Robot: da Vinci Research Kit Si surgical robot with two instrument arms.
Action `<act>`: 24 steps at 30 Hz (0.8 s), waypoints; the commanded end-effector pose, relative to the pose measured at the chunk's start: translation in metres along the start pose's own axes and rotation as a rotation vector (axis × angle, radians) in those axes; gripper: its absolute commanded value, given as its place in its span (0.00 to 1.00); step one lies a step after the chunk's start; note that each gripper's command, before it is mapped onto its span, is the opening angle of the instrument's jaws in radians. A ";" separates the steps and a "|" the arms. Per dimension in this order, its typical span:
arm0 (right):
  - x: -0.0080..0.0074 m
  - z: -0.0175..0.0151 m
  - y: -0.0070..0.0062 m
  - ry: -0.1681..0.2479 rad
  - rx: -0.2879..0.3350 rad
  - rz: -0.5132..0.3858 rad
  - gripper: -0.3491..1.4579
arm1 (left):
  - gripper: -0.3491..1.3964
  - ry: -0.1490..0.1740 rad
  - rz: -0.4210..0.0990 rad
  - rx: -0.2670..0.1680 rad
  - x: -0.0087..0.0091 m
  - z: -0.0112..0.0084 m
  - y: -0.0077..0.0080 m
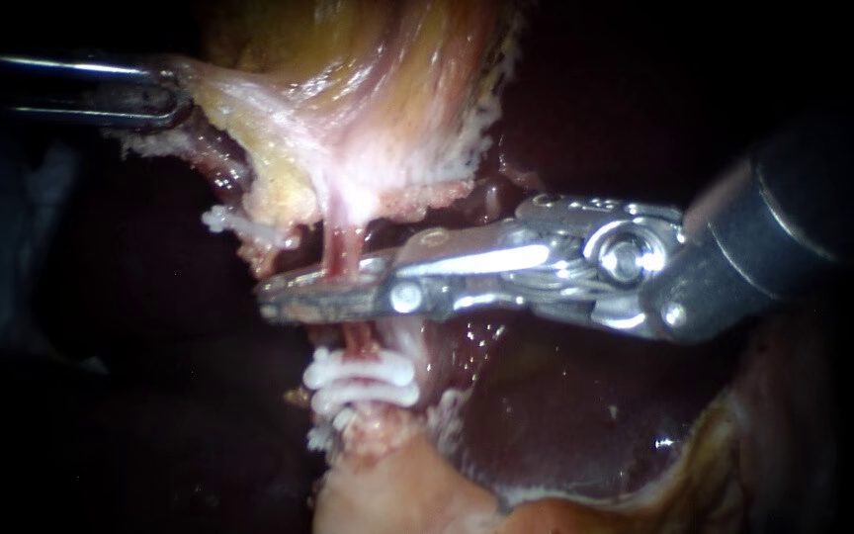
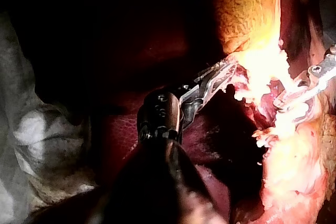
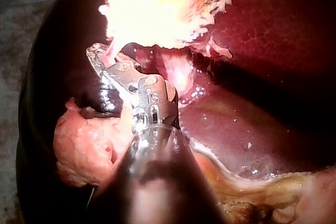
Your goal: Going back third clip right tube
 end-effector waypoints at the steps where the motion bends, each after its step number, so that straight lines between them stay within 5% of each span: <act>1: -0.0001 0.0000 0.0000 -0.004 0.003 -0.001 0.00 | 0.00 0.000 0.000 0.000 0.0000 0.0000 0.0000; 2: -0.0001 0.0000 0.0001 -0.003 0.008 -0.002 0.00 | 0.00 0.000 0.000 0.000 0.0000 0.0000 0.0000; 5: -0.0004 0.0004 0.0004 0.007 0.024 -0.056 0.24 | 0.00 0.000 0.000 0.000 0.0000 0.0000 0.0000; 8: -0.0006 0.0009 0.0008 0.018 0.027 -0.112 0.37 | 0.00 0.000 0.000 0.000 0.0000 0.0000 0.0000; 24: -0.0026 0.0015 0.0053 0.056 -0.085 -0.279 0.46 | 0.00 0.001 0.000 0.001 -0.0001 0.0001 -0.0001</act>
